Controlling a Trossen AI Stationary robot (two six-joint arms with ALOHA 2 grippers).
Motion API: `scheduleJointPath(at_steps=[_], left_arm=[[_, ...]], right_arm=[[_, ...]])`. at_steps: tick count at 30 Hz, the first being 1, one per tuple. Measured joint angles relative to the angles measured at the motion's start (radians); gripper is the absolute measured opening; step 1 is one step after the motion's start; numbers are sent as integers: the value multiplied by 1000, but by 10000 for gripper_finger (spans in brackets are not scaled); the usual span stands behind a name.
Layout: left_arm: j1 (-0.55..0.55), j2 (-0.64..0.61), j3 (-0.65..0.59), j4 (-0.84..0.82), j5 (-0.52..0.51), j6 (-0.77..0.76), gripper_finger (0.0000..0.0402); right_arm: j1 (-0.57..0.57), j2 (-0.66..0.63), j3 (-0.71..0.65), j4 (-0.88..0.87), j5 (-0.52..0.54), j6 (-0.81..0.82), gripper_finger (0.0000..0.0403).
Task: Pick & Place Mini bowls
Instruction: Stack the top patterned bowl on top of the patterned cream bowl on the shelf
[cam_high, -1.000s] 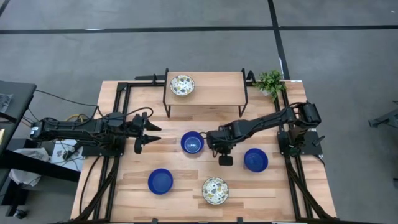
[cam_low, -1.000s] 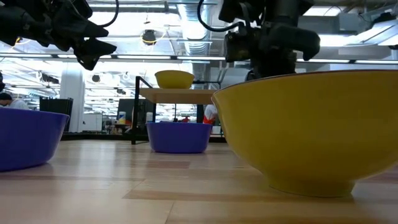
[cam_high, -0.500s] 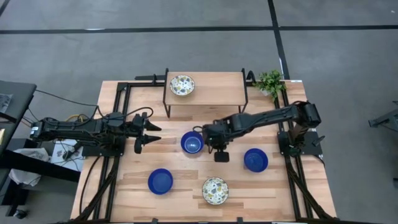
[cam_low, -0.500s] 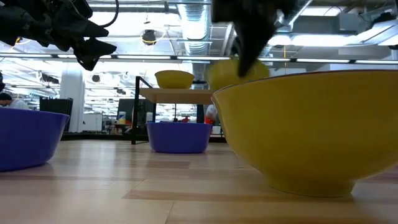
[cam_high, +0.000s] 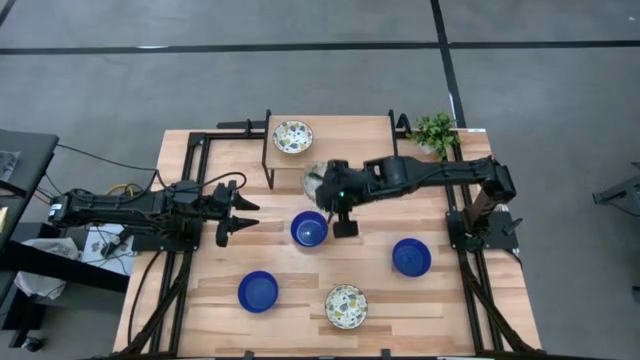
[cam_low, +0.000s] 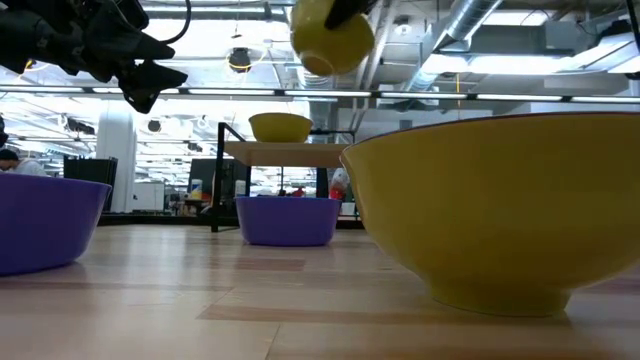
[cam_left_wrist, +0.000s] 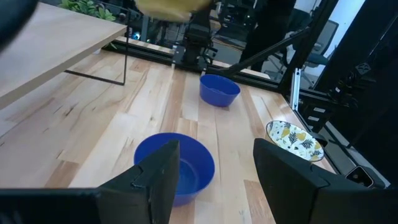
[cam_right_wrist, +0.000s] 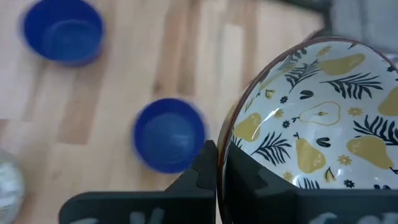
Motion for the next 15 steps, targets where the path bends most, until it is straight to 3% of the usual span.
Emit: scheduleJointPath(at_steps=[15], left_arm=[[0,0,0,0,0,0,204]], right_arm=[[-198,3,43,247,-15,-346,0]])
